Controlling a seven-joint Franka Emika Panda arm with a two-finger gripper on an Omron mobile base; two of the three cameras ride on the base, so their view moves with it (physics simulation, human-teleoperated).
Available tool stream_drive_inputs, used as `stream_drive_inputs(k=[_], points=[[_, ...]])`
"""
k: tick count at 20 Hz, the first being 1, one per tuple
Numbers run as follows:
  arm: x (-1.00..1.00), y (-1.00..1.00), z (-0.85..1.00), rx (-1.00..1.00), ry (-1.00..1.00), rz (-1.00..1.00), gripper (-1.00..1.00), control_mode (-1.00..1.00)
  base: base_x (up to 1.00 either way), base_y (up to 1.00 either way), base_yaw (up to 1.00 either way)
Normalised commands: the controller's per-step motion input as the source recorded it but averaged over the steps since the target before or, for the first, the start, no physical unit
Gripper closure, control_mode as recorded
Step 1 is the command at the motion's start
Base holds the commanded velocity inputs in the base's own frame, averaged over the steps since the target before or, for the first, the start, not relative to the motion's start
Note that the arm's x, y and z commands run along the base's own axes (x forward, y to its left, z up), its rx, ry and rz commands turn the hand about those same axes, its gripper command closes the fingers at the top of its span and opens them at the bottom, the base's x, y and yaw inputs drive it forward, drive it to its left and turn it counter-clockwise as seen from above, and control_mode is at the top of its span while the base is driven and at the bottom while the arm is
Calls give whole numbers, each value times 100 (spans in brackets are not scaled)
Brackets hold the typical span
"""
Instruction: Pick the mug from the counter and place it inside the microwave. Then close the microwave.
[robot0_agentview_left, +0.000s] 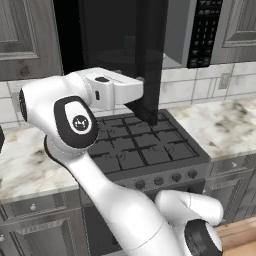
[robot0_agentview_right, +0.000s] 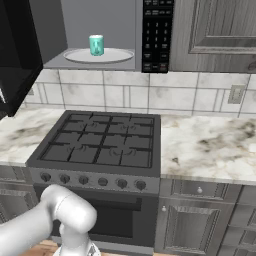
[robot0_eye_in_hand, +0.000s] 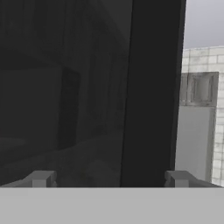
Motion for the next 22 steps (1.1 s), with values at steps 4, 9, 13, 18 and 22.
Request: stream_drive_inputs(k=[4,9,13,18,22], points=[[3,-61,5,0,0,0,-100,-100,0,0,0],[14,-62,6,0,0,0,-100,-100,0,0,0],[24,-64,3,0,0,0,-100,-100,0,0,0],[38,-51,3,0,0,1,-100,-100,0,0,0],[50,-44,2,0,0,4,-100,-100,0,0,0]])
